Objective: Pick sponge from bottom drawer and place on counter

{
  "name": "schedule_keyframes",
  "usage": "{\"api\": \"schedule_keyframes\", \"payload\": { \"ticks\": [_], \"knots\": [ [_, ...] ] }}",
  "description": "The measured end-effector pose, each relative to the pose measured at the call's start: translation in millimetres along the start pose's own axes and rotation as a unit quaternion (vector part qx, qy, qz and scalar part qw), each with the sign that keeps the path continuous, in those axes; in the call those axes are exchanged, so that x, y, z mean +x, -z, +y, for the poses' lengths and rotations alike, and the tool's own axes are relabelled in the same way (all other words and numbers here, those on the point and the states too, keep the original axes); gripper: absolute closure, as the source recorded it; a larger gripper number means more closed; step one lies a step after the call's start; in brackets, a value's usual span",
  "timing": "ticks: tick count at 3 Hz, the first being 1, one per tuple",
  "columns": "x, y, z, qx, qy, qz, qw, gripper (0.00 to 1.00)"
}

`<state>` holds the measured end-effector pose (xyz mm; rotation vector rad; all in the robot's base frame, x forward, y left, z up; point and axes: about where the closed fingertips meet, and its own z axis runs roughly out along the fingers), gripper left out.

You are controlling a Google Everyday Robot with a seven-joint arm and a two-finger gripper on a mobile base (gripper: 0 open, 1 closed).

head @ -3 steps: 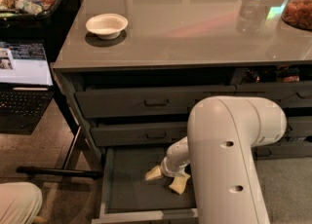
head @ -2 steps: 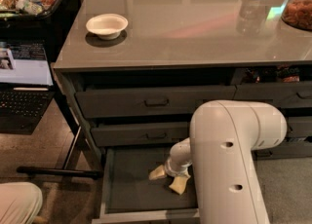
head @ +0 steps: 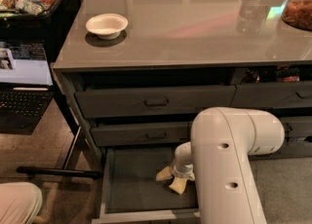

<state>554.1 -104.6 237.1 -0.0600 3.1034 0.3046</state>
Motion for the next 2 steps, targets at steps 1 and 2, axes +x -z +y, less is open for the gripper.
{"api": "schedule_keyframes", "payload": {
  "ticks": [1, 2],
  "knots": [
    [-1, -33, -15, -0.019, -0.007, 0.014, 0.9997, 0.00],
    [-10, -67, -30, -0.040, -0.003, 0.025, 0.9989, 0.00]
  ]
}}
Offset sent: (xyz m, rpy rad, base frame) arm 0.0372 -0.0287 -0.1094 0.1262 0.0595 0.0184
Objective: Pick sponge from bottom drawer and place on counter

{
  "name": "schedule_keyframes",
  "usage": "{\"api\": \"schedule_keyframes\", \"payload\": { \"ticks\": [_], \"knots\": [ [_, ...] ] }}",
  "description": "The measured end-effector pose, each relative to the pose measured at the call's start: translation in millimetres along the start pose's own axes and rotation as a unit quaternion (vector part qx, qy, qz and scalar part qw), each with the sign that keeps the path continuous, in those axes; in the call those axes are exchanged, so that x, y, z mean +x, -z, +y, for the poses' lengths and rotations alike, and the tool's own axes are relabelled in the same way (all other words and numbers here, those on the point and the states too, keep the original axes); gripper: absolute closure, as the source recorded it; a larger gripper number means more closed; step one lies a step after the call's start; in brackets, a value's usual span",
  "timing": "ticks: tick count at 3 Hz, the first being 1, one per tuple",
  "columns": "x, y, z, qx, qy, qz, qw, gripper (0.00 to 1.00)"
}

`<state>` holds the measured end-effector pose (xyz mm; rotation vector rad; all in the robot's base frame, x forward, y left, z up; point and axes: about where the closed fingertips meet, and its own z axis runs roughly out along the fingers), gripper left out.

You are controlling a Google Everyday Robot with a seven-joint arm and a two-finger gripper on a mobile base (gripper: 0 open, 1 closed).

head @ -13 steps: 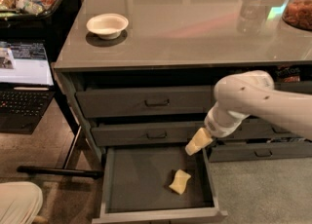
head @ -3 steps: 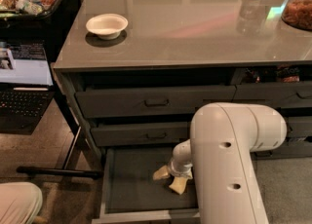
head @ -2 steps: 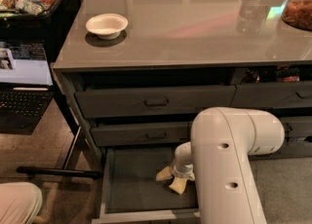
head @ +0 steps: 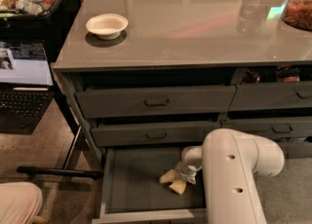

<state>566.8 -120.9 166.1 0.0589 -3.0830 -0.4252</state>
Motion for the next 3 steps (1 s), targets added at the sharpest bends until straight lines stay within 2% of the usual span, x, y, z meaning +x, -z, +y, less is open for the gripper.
{"api": "schedule_keyframes", "payload": {
  "ticks": [1, 2, 3],
  "knots": [
    [-9, -17, -16, -0.018, -0.010, -0.005, 0.9998, 0.00],
    [-17, -23, -23, -0.017, -0.015, -0.011, 0.9997, 0.00],
    [-21, -31, -28, -0.001, -0.029, -0.008, 0.9996, 0.00]
  ]
}}
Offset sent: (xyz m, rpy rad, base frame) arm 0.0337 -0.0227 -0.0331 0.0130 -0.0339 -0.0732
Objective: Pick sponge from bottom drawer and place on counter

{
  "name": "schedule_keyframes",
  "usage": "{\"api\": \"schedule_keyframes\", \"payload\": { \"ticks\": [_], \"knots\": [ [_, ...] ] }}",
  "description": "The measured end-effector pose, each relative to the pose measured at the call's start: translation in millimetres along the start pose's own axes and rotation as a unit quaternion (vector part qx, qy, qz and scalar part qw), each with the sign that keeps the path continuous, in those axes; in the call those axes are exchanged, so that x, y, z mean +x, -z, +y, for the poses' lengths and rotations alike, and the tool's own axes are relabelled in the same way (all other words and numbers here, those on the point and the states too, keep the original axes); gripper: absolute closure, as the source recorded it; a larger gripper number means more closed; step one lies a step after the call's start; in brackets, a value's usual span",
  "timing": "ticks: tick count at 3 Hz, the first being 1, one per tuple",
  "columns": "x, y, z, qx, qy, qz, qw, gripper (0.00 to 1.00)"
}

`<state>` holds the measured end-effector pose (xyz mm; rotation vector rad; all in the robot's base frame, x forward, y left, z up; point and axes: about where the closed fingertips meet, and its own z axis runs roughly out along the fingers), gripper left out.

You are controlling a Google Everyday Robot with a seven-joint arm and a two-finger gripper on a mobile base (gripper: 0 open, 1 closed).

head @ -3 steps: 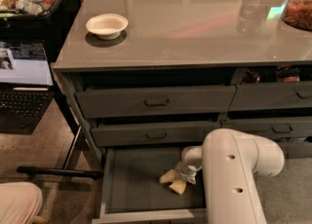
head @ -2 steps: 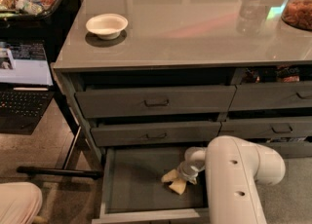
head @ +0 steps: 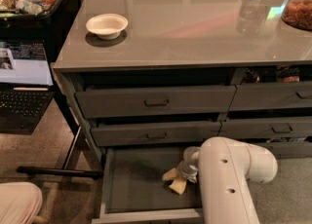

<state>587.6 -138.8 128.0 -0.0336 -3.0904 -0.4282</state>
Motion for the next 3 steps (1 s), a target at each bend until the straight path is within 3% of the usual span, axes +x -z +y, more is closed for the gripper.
{"api": "schedule_keyframes", "payload": {
  "ticks": [1, 3],
  "knots": [
    [-0.2, -9.6, -2.6, 0.023, -0.017, 0.007, 0.9996, 0.00],
    [0.6, -16.9, -5.3, 0.045, -0.042, 0.011, 0.9980, 0.41]
  ]
}}
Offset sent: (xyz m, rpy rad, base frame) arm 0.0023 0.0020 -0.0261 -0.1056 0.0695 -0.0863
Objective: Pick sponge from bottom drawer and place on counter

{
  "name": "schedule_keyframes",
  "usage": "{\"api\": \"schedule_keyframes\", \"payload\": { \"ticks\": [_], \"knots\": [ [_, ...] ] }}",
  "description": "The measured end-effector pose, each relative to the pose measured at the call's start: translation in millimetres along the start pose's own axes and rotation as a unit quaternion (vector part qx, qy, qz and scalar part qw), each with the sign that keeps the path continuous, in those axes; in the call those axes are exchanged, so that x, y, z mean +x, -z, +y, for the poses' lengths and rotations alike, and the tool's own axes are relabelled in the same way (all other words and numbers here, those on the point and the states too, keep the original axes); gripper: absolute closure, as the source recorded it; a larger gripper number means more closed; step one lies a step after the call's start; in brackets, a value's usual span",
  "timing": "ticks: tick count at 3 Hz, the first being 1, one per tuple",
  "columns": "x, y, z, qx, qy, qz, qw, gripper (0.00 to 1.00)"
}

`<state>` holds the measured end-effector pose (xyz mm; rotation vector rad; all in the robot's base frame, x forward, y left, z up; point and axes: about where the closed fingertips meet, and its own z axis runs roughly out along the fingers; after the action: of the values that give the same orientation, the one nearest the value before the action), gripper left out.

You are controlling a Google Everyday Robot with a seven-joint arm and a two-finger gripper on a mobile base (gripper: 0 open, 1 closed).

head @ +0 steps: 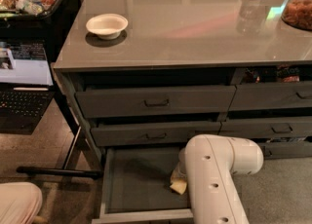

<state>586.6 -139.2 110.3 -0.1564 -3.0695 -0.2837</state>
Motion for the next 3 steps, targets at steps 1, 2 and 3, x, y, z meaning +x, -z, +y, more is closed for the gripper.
{"api": "schedule_keyframes", "payload": {
  "ticks": [1, 2, 3],
  "knots": [
    [-1, 8, 0, 0.001, -0.002, -0.004, 1.0000, 0.64],
    [-1, 10, 1, 0.001, -0.002, -0.004, 1.0000, 0.88],
    [4, 37, 4, -0.014, 0.013, -0.020, 0.9996, 1.00]
  ]
}}
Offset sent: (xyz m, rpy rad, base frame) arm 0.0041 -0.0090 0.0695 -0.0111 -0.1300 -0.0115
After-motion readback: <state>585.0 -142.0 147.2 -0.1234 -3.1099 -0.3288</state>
